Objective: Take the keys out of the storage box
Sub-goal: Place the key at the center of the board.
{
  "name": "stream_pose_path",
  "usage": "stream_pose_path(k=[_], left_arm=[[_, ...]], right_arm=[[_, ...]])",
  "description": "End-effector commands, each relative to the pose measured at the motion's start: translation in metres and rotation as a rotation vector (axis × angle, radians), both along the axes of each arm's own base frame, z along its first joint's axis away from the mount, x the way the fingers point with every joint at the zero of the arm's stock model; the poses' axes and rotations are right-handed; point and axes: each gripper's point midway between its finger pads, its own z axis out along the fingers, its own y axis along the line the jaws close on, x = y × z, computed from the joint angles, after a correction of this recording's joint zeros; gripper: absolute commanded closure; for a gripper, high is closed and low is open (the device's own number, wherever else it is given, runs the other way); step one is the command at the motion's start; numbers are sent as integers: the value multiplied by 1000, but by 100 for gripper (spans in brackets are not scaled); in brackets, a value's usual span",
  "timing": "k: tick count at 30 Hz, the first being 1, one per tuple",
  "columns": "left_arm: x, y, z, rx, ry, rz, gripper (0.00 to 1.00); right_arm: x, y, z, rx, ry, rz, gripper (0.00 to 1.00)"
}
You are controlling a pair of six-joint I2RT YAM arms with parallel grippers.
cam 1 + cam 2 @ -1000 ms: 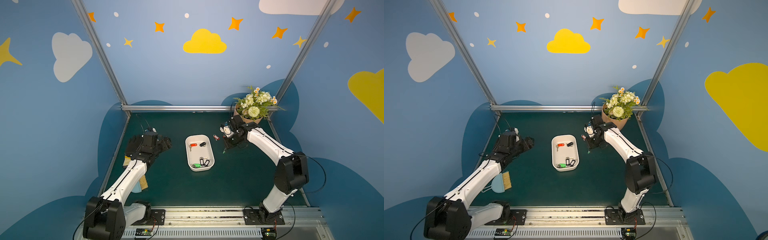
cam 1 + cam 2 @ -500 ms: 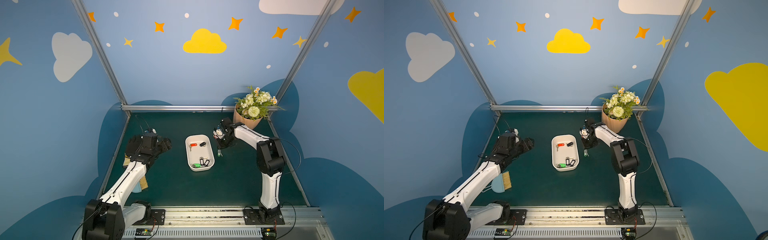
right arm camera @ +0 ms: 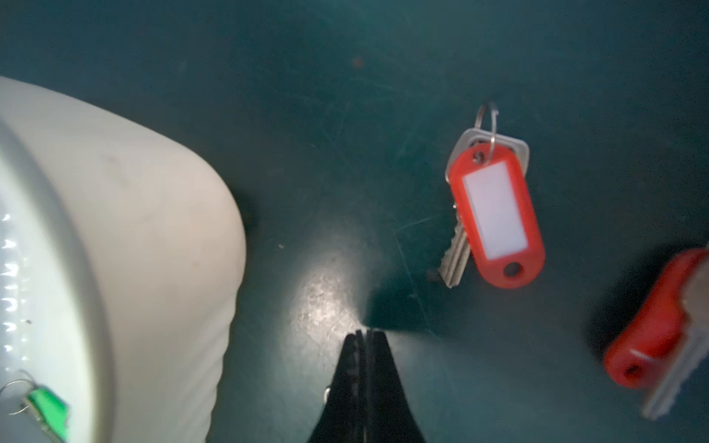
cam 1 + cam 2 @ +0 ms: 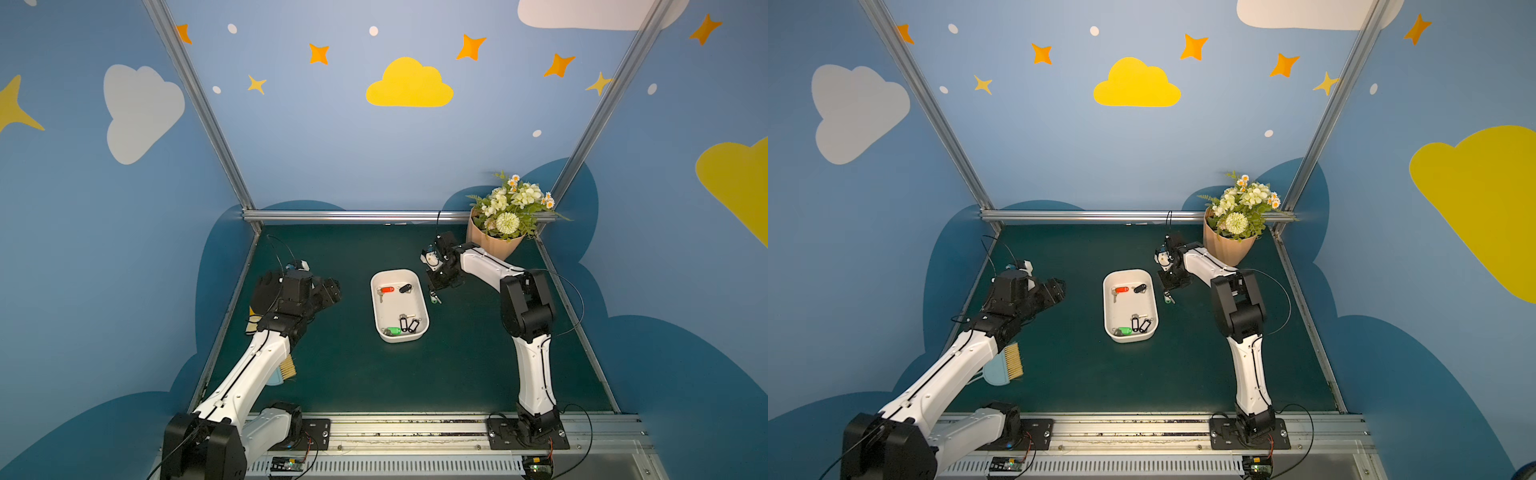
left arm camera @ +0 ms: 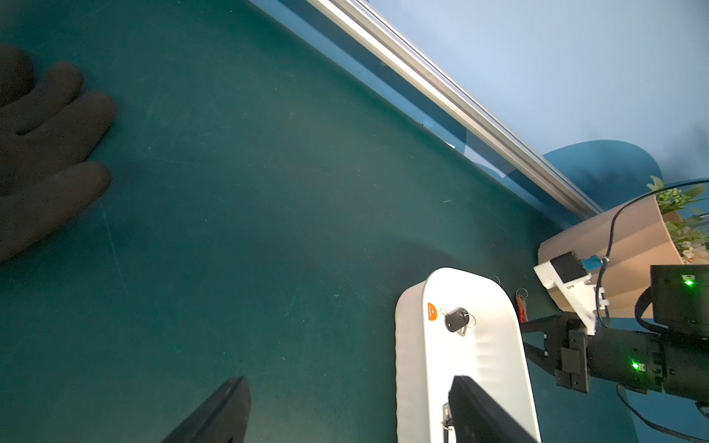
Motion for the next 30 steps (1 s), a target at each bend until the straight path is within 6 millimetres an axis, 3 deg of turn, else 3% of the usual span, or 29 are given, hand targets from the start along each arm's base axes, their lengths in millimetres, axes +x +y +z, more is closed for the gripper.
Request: stream_pose_path(k=[1, 3, 5, 7, 14, 23, 30], left_arm=[[2, 0, 1, 7, 2, -8, 13], [3, -3, 1, 6, 3, -22, 12], [6, -6, 2, 7, 0, -45, 12], [9, -9, 3, 15, 7, -69, 12], [20, -35, 5, -45, 32, -194, 14], [38, -87, -11, -306, 158, -377, 23], [48, -114, -44, -499, 298, -438, 37]], right_arm=[[6, 3, 1, -6, -28, 2, 100], [8, 3, 6, -7, -42, -3, 100], [10, 1, 14, -17, -63, -13, 83], [11, -2, 25, -26, -86, -20, 76], [1, 2, 75, 7, -148, -14, 68], [-22, 40, 127, 16, -227, 110, 62], [-34, 88, 130, 65, -232, 222, 57]])
